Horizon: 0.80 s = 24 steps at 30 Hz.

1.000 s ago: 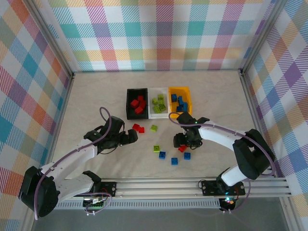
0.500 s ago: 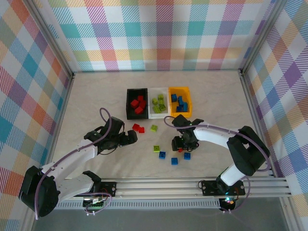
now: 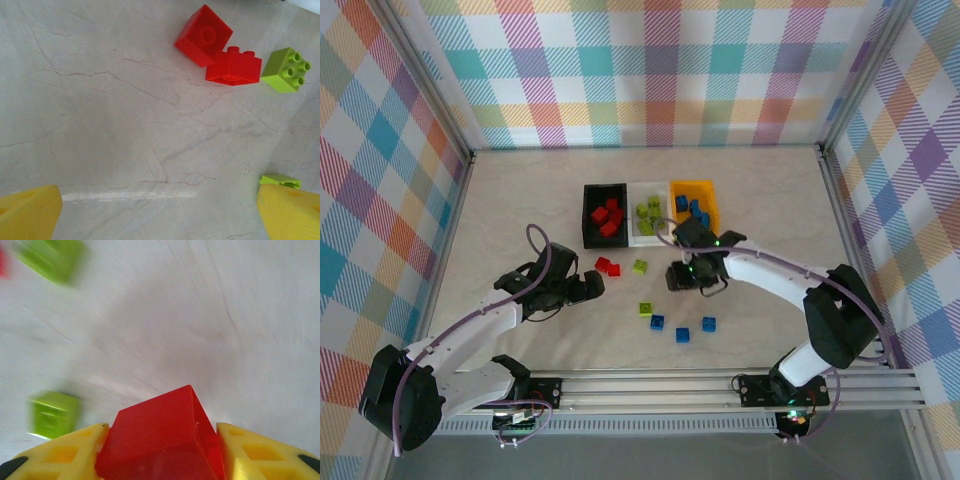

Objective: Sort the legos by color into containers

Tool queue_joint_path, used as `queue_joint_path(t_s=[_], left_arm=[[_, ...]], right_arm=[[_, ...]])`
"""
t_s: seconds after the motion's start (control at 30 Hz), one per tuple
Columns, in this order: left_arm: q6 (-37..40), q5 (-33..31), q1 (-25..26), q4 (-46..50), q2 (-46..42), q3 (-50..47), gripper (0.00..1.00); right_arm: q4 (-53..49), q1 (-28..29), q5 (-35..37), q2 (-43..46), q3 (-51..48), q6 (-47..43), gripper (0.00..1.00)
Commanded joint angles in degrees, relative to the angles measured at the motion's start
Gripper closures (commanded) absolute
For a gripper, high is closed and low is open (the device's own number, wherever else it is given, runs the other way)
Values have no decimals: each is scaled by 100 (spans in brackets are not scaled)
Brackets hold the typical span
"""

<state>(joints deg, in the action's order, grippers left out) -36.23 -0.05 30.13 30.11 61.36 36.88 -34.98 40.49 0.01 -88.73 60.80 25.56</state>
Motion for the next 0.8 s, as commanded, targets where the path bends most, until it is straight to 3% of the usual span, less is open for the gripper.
queue_joint_path(t_s=[0.0,0.3,0.57,0.63,0.7,0.77], left_arm=[[-1,-133,-77,206,-98,-126,0],[-15,-81,-104,228,-149,-269,0],[12,-39,-113,241,-138,-247,0],[22,-13,-113,250,-140,-226,0],[27,14,-113,259,-144,-195,0],[27,38,-113,276,-166,-160,0]], right_arm=[[180,20,-215,-417,1081,-365,56],[-47,20,-476,-2758,4294,-545,56],[-749,42,-463,-4090,6216,-689,54],[-906,46,-458,-4284,6490,-713,50],[-933,44,-451,-4335,6581,-732,34],[-924,51,-424,-4260,6564,-755,30]])
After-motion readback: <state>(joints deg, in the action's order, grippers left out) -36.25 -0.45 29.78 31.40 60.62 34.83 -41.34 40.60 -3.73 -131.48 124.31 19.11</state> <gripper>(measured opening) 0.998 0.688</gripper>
